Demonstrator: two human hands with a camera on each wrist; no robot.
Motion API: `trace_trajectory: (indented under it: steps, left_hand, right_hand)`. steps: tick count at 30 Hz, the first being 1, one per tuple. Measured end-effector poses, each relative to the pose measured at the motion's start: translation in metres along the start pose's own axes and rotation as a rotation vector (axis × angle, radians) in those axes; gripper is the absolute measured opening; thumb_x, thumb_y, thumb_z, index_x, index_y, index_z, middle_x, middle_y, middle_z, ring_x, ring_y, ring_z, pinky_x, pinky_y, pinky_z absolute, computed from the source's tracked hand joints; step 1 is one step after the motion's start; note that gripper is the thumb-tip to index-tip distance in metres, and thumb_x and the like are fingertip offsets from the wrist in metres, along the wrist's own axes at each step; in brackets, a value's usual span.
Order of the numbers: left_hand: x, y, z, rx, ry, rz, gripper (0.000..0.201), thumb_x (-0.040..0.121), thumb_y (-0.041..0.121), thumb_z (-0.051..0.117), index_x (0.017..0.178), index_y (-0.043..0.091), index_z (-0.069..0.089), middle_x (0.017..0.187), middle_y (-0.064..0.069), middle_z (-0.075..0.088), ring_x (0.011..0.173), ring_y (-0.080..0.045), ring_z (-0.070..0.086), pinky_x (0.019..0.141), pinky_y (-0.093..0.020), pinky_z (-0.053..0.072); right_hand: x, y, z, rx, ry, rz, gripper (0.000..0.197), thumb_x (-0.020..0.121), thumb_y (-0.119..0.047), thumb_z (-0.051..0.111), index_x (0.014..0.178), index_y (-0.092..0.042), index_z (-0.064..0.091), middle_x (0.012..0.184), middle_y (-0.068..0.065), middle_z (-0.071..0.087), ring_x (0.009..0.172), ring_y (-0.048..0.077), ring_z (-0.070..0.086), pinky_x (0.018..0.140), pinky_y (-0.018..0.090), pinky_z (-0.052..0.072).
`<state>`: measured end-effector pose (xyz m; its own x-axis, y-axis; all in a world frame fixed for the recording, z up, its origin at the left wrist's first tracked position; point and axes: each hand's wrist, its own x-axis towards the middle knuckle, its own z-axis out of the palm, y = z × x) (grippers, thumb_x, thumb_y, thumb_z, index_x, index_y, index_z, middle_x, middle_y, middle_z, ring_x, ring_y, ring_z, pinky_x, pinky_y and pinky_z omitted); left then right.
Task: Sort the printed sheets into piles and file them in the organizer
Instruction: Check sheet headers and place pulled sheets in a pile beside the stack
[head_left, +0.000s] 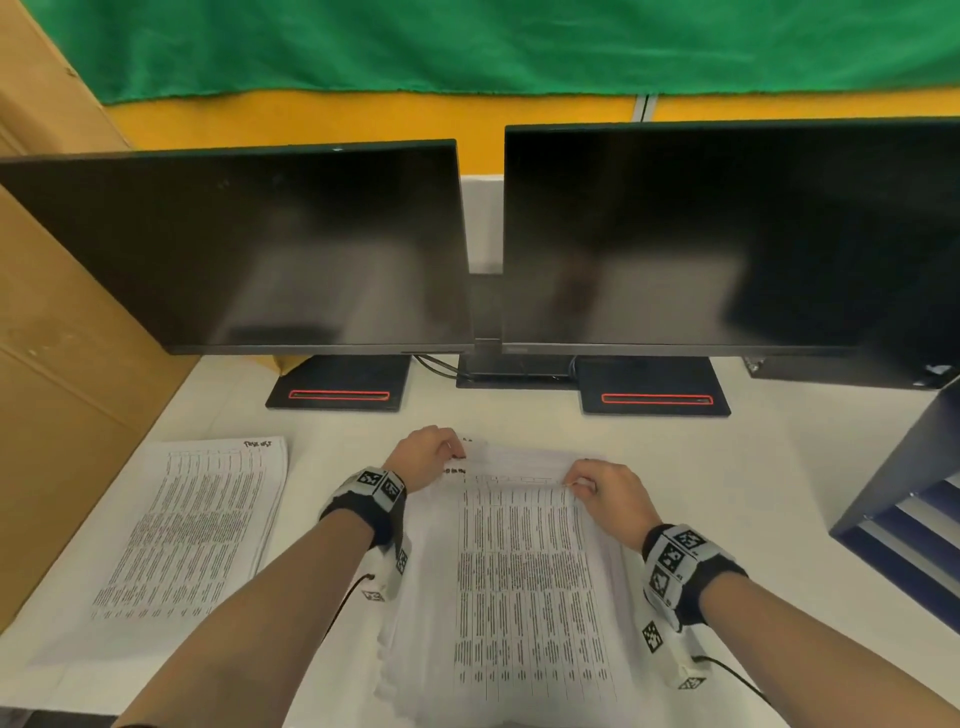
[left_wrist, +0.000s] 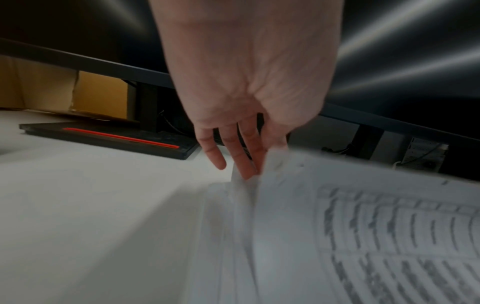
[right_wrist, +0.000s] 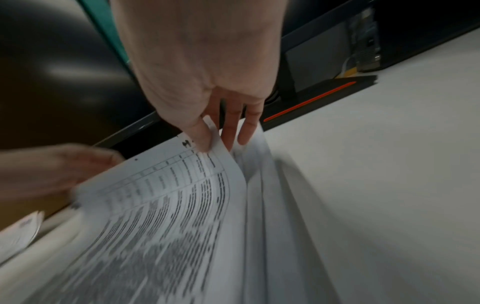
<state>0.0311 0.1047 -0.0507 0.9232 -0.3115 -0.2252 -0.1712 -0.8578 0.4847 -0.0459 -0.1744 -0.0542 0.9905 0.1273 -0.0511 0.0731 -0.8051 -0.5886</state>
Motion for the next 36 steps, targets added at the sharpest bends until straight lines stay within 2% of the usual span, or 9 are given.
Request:
trace_trajectory:
  steps: [4,6,10,15,20,24,29,33,36]
  left_hand:
    - [-0.002,0.011,-0.002,0.002,-0.053,0.016,0.015,0.091,0.021,0.051,0.097,0.017,0.065,0.098,0.000,0.063,0.091,-0.019,0.058,0.082,-0.029,0.045]
    - [-0.006,0.014,0.000,0.042,-0.049,0.062,0.009,0.087,0.024,0.060,0.094,0.021,0.065,0.091,0.006,0.062,0.085,-0.014,0.058,0.082,-0.028,0.046]
    - [-0.018,0.023,0.012,0.044,-0.020,0.171,0.009,0.088,0.021,0.063,0.092,0.020,0.071,0.091,0.005,0.070,0.078,-0.005,0.057,0.076,-0.014,0.040]
    - [-0.025,0.028,0.024,-0.037,-0.041,0.211,0.011,0.089,0.016,0.061,0.090,0.018,0.071,0.092,0.004,0.070,0.079,-0.004,0.056,0.067,-0.002,0.033]
    - [-0.022,0.038,0.022,-0.127,-0.020,0.101,0.025,0.100,0.026,0.039,0.113,0.017,0.058,0.087,0.000,0.067,0.079,-0.015,0.062,0.073,-0.023,0.044]
    - [-0.017,0.042,0.028,-0.014,-0.005,0.045,0.031,0.098,0.022,0.038,0.122,0.014,0.056,0.103,-0.008,0.069,0.091,-0.024,0.065,0.082,-0.030,0.047]
    - [-0.023,0.042,0.030,0.183,0.092,0.154,0.029,0.094,0.022,0.046,0.117,0.014,0.061,0.108,-0.004,0.066,0.092,-0.023,0.062,0.081,-0.031,0.049]
    - [-0.026,0.043,0.030,0.316,0.134,0.240,0.024,0.095,0.025,0.046,0.109,0.012,0.061,0.104,-0.005,0.058,0.091,-0.024,0.058,0.072,-0.031,0.042]
    - [-0.023,0.043,0.029,0.428,0.172,0.300,0.017,0.091,0.027,0.053,0.096,0.012,0.061,0.098,-0.003,0.056,0.092,-0.021,0.051,0.075,-0.031,0.041]
  right_hand:
    - [-0.006,-0.001,0.016,-0.068,0.006,-0.050,0.015,0.089,-0.011,0.056,0.090,-0.020,0.068,0.097,-0.003,0.059,0.098,0.020,0.053,0.083,0.031,0.043]
    - [-0.010,0.002,0.018,-0.070,0.061,-0.030,0.013,0.087,-0.012,0.060,0.088,-0.020,0.069,0.106,-0.003,0.052,0.105,0.018,0.046,0.089,0.031,0.041]
    - [-0.015,0.011,0.019,-0.067,0.070,-0.010,0.011,0.087,-0.014,0.060,0.087,-0.021,0.069,0.126,-0.002,0.049,0.116,0.019,0.041,0.096,0.033,0.039]
    - [-0.022,0.017,0.017,-0.065,0.053,-0.002,0.013,0.089,-0.013,0.057,0.092,-0.017,0.069,0.120,-0.001,0.056,0.110,0.021,0.046,0.093,0.030,0.038]
    - [-0.027,0.020,0.019,-0.054,0.089,0.003,0.011,0.088,-0.014,0.059,0.090,-0.017,0.070,0.123,-0.003,0.054,0.115,0.020,0.045,0.096,0.032,0.039]
    - [-0.024,0.017,0.019,-0.079,0.074,-0.012,0.014,0.090,-0.015,0.056,0.094,-0.018,0.069,0.108,-0.006,0.064,0.104,0.020,0.051,0.085,0.027,0.037]
    - [-0.029,0.015,0.017,-0.168,0.082,-0.072,0.014,0.090,-0.018,0.057,0.096,-0.022,0.070,0.100,-0.009,0.068,0.101,0.017,0.051,0.080,0.028,0.030]
    - [-0.031,0.016,0.016,-0.120,0.054,-0.056,0.015,0.091,-0.017,0.055,0.097,-0.022,0.068,0.103,-0.008,0.066,0.097,0.015,0.050,0.087,0.031,0.038]
    - [-0.030,0.014,0.016,-0.163,0.064,-0.079,0.014,0.092,-0.018,0.055,0.097,-0.022,0.067,0.104,-0.008,0.065,0.097,0.017,0.050,0.087,0.032,0.037]
